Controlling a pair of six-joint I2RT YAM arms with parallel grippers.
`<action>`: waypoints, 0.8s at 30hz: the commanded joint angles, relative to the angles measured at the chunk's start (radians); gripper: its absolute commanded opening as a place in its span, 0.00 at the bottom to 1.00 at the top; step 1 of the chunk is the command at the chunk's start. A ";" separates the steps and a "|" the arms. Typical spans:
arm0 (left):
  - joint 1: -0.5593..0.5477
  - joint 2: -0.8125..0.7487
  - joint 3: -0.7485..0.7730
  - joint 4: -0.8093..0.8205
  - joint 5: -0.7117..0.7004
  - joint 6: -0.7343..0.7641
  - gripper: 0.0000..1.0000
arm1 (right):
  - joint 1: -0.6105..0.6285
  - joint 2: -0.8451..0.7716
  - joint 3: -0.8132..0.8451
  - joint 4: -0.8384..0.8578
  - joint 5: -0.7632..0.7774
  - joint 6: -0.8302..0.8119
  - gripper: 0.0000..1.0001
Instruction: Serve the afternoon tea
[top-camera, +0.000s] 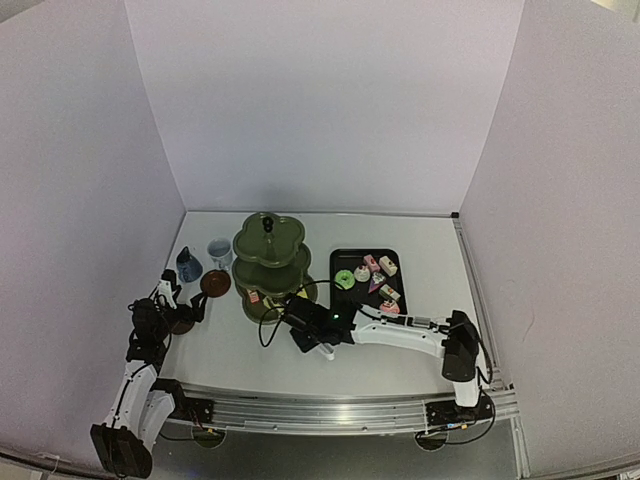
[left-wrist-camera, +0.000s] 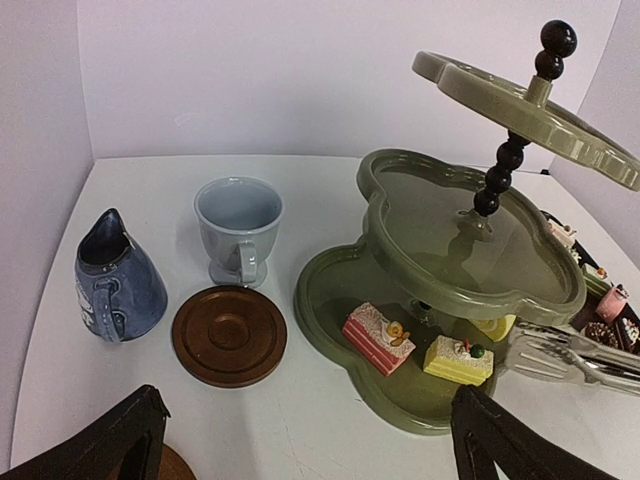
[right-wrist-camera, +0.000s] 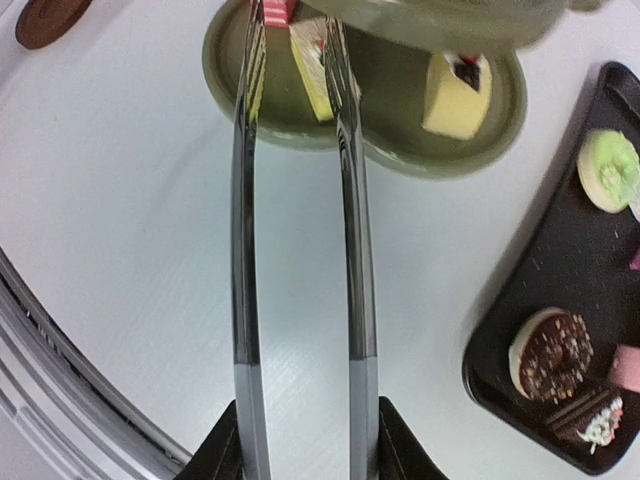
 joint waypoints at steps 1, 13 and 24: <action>0.005 0.005 -0.002 0.027 0.021 0.005 1.00 | -0.014 -0.218 -0.148 -0.031 -0.012 0.095 0.35; 0.004 0.012 -0.001 0.023 0.030 0.000 1.00 | -0.166 -0.432 -0.368 -0.170 -0.006 0.254 0.34; 0.004 0.014 -0.001 0.024 0.031 0.000 1.00 | -0.320 -0.548 -0.398 -0.387 0.032 0.331 0.35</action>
